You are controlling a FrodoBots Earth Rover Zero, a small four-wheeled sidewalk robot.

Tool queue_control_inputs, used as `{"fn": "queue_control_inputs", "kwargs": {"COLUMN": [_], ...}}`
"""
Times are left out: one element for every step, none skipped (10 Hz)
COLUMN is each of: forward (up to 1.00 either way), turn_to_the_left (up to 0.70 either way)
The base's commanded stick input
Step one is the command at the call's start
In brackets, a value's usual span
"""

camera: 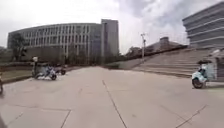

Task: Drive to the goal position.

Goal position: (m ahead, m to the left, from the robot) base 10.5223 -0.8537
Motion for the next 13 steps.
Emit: {"fn": "queue_control_inputs", "kwargs": {"forward": [0.70, 0.70, 0.70, 0.70, 0.70, 0.70, 0.70, 0.70, 0.70, 0.70, 0.70, 0.70, 0.70], "turn_to_the_left": [0.00, 0.00, 0.00, 0.00, 0.00, 0.00, 0.00, 0.00, 0.00, 0.00, 0.00, 0.00, 0.00]}}
